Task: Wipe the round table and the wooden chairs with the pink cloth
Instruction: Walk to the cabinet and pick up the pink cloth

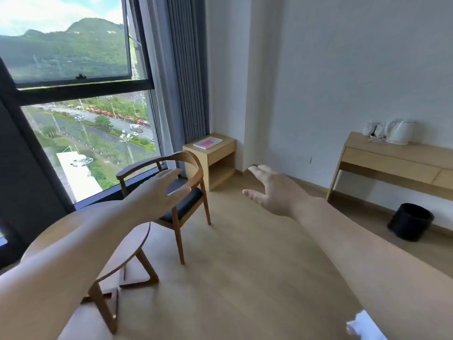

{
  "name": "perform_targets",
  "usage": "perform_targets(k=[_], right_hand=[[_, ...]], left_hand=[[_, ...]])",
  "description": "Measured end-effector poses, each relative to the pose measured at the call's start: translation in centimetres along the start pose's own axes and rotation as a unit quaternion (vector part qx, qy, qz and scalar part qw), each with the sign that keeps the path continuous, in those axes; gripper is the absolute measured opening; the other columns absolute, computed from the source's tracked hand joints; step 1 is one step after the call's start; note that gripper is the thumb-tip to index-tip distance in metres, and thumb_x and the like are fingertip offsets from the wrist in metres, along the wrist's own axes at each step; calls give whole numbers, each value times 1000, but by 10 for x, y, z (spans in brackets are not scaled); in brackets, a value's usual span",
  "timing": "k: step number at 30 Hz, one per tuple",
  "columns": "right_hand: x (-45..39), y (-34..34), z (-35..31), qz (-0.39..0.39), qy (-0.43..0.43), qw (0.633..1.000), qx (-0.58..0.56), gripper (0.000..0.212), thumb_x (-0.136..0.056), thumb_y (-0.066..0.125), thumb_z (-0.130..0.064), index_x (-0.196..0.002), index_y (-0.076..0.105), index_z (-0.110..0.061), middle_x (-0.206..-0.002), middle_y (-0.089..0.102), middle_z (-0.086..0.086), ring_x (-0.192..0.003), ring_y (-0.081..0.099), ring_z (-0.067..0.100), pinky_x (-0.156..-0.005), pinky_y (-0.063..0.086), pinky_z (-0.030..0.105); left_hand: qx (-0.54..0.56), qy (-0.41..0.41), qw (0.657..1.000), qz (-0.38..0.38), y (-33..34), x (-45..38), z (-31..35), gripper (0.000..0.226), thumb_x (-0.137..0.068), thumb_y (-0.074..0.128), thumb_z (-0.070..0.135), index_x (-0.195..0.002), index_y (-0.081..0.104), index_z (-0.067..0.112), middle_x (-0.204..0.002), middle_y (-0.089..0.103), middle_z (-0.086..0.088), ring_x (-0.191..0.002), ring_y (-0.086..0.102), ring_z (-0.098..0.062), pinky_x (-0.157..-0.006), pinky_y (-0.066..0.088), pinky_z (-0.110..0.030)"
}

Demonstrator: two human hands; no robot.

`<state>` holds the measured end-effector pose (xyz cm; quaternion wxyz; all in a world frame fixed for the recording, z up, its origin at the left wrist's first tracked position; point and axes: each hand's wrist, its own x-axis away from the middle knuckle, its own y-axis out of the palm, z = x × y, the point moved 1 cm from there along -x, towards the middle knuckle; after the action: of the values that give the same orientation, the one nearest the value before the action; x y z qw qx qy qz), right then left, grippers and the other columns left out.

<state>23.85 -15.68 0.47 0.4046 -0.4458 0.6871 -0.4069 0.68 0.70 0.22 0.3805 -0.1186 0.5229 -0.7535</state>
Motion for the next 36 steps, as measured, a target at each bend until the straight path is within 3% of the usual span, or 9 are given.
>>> perform_targets(k=[3,4,9,12,16,21,25,31,36], right_hand=[[-19,21,13,-8,44,999,-17,70,-93,49,-52,-151,21,-24,-159,16,1,-144,21,18,-114,25,33],[-22,28,18,-24,63,998,-15,71,-93,49,-53,-151,20,-25,-159,15,0,-144,20,17,-114,24,33],[-41,53,52,-32,130,991,-16,72,-91,48,-57,-151,20,-29,-159,13,-4,-143,23,16,-113,26,32],[-51,61,73,-40,151,988,-10,71,-92,48,-56,-151,20,-29,-159,13,-5,-143,24,16,-110,24,29],[-66,65,113,-42,174,984,-5,70,-92,48,-56,-150,21,-28,-159,14,-5,-142,26,16,-108,26,28],[-105,71,181,-60,173,983,3,71,-91,47,-57,-151,20,-29,-159,12,-4,-142,26,17,-110,26,29],[-148,71,241,-63,146,987,-6,70,-91,48,-56,-150,21,-28,-159,14,-4,-141,28,18,-109,28,31],[-207,75,311,-123,104,987,-18,70,-92,47,-56,-151,20,-29,-159,13,-4,-141,28,21,-112,30,36],[-262,74,338,-135,66,988,-23,70,-92,47,-56,-150,20,-29,-159,14,-4,-143,23,17,-111,26,32]], left_hand=[[0,5,1000,-7,17,-29,-27,57,-92,53,46,-143,35,29,-145,44,0,-105,50,-6,-56,36,-3],[1,16,1000,-13,24,-39,-36,55,-91,54,46,-141,37,30,-143,46,1,-104,47,-4,-55,33,-2],[30,32,997,-62,56,-94,-67,70,-81,49,61,-143,36,30,-137,50,0,-106,57,-14,-77,46,-18],[52,47,993,-99,76,-120,-69,75,-80,46,64,-144,37,26,-142,47,-3,-116,54,-19,-96,41,-28],[55,46,986,-152,106,-160,-60,92,-63,34,77,-142,37,30,-141,46,-1,-112,56,-15,-93,53,-37],[51,28,985,-163,157,-216,-42,84,-69,38,70,-144,34,32,-139,47,1,-116,54,-16,-98,49,-37],[43,6,987,-157,192,-262,-25,82,-70,38,68,-143,35,31,-139,47,1,-112,54,-12,-94,49,-29],[51,-49,985,-156,227,-310,-8,90,-65,34,72,-141,41,24,-135,51,-3,-119,54,-19,-99,48,-39],[49,-90,985,-140,242,-340,-11,68,-83,48,55,-144,37,26,-142,46,-1,-125,48,-18,-103,45,-40]])
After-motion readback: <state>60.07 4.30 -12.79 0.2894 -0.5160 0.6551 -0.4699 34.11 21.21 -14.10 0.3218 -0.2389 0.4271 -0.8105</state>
